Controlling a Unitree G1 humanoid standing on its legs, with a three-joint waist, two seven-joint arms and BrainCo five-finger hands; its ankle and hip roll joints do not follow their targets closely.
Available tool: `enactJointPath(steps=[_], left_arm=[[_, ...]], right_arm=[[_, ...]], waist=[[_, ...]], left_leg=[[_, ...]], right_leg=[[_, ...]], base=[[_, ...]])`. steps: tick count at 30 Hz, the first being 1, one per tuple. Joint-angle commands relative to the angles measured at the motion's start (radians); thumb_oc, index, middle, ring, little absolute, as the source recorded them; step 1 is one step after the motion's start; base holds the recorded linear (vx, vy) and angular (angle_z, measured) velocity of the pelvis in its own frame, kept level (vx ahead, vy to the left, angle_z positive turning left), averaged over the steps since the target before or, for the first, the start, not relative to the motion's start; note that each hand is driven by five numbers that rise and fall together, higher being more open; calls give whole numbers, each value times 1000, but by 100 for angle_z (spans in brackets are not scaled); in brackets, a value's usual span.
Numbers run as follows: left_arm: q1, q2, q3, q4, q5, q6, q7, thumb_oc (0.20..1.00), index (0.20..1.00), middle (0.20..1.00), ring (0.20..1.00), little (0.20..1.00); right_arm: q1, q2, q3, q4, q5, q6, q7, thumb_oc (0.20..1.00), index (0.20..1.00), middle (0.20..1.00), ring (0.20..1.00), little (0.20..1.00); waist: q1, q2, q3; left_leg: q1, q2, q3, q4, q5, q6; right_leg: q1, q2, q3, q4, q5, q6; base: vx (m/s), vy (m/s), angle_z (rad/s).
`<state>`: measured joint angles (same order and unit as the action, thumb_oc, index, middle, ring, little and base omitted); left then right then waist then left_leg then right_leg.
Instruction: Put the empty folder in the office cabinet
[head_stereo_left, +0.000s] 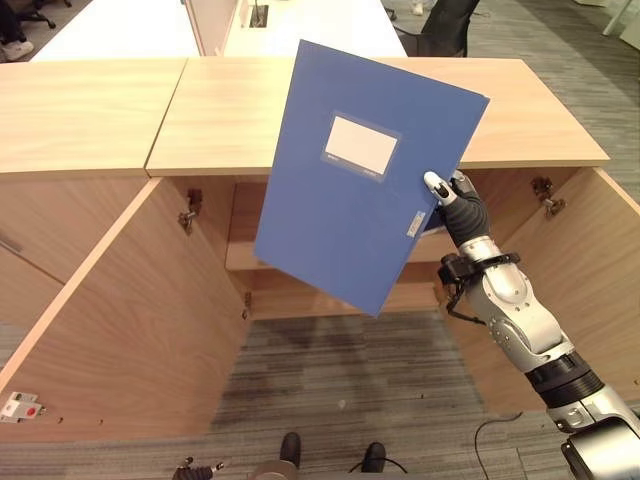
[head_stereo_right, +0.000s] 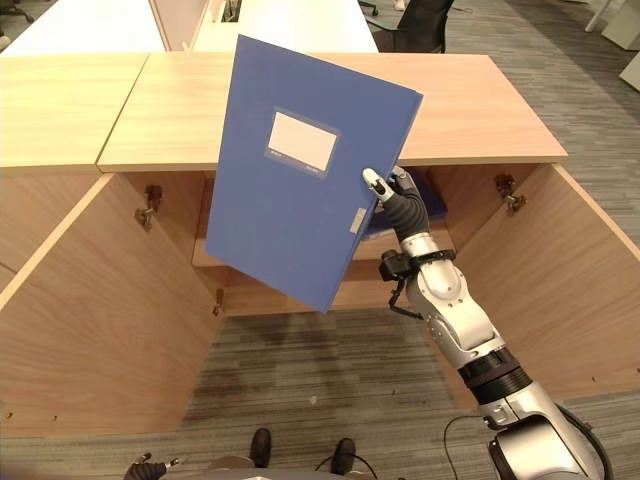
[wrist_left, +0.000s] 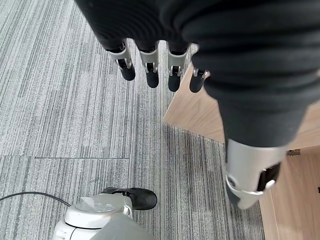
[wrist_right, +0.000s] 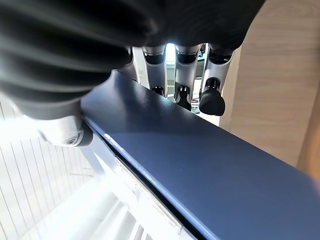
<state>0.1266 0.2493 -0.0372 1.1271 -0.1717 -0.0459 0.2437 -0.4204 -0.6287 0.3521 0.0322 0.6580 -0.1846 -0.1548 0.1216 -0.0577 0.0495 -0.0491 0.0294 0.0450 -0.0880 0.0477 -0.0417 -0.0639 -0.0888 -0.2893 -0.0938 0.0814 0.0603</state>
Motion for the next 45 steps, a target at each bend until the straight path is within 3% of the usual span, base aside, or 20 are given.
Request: enactJointPath(steps=[1, 12, 15, 20, 27, 30, 31, 32, 33, 39, 45], left_arm=[[-34, 21, -22, 50, -24, -13, -6, 1000, 1000, 1000, 1000, 1000], [-39, 45, -24, -48, -20, -33, -45, 1000, 1000, 1000, 1000, 1000], [-26, 83, -59, -218, -37, -62, -106, 1000, 1000, 1000, 1000, 1000], [23, 213, -37, -623, -219, -102, -228, 1000, 1000, 1000, 1000, 1000], [-19, 295, 12, -782, -351, -74, -301, 1000, 1000, 1000, 1000, 1000], [-60, 393, -57, -850, -353, -34, -344, 1000, 1000, 1000, 1000, 1000], [-99, 448, -100, -860, -399, -18, -384, 1000, 1000, 1000, 1000, 1000], [-171, 559, -188, -865, -454, 4, -462, 1000, 1000, 1000, 1000, 1000], [-194, 583, -221, -858, -475, 12, -493, 1000, 1000, 1000, 1000, 1000], [-381, 683, -434, -797, -576, 70, -691, 1000, 1000, 1000, 1000, 1000], [-449, 678, -559, -769, -578, 93, -805, 1000, 1000, 1000, 1000, 1000]], right_arm=[[-34, 16, -9, -12, 67, -60, 4, 200, 200, 200, 200, 200], [120, -48, -49, -72, 70, -35, 89, 200, 200, 200, 200, 200], [190, -64, -88, -78, 90, -22, 127, 200, 200, 200, 200, 200], [314, -55, -200, -62, 62, 12, 165, 200, 200, 200, 200, 200], [322, -25, -220, -40, 27, 55, 193, 200, 200, 200, 200, 200], [288, -41, -186, -27, 23, 91, 200, 200, 200, 200, 200, 200], [258, -57, -154, -24, 42, 96, 207, 200, 200, 200, 200, 200], [219, -76, -109, -24, 60, 97, 229, 200, 200, 200, 200, 200], [208, -83, -90, -26, 66, 95, 240, 200, 200, 200, 200, 200], [99, -101, 52, -20, 92, 94, 314, 200, 200, 200, 200, 200], [32, -96, 149, -25, 97, 102, 368, 200, 200, 200, 200, 200]], waist=[[29, -16, -19], [20, -14, -19], [11, -6, -18], [-17, 5, -38], [-31, 6, -60], [-40, 11, -62], [-46, 13, -65], [-55, 13, -71], [-58, 14, -72], [-87, 10, -102], [-106, 11, -124]], left_leg=[[-9, 29, 3, 1, -58, -40], [-8, 28, -6, 1, -57, -43], [-3, 30, -2, 1, -59, -45], [1, 28, -3, 1, -63, -43], [21, 30, 5, 1, -68, -44], [26, 32, 9, 1, -67, -46], [28, 32, 11, 1, -67, -47], [30, 34, 13, 1, -67, -49], [35, 35, 16, 1, -69, -50], [38, 36, 31, 1, -73, -54], [44, 37, 43, 1, -78, -54]], right_leg=[[11, -28, -55, 6, -53, 92], [18, -30, -68, 6, -53, 94], [23, -27, -69, 6, -52, 95], [28, -31, -69, 6, -52, 99], [44, -27, -57, 6, -58, 97], [47, -25, -54, 6, -57, 96], [48, -24, -51, 6, -55, 97], [50, -23, -47, 6, -55, 99], [54, -21, -44, 6, -56, 99], [49, -19, -34, 6, -51, 106], [47, -18, -21, 6, -51, 108]], base=[[0, 0, 0], [-10, -5, 4], [-29, 2, 5], [-4, 2, 1], [12, -4, -9], [-4, -1, -1], [0, 0, 0], [0, 0, 0], [0, 0, 0], [1, -1, -6], [1, 4, -9]])
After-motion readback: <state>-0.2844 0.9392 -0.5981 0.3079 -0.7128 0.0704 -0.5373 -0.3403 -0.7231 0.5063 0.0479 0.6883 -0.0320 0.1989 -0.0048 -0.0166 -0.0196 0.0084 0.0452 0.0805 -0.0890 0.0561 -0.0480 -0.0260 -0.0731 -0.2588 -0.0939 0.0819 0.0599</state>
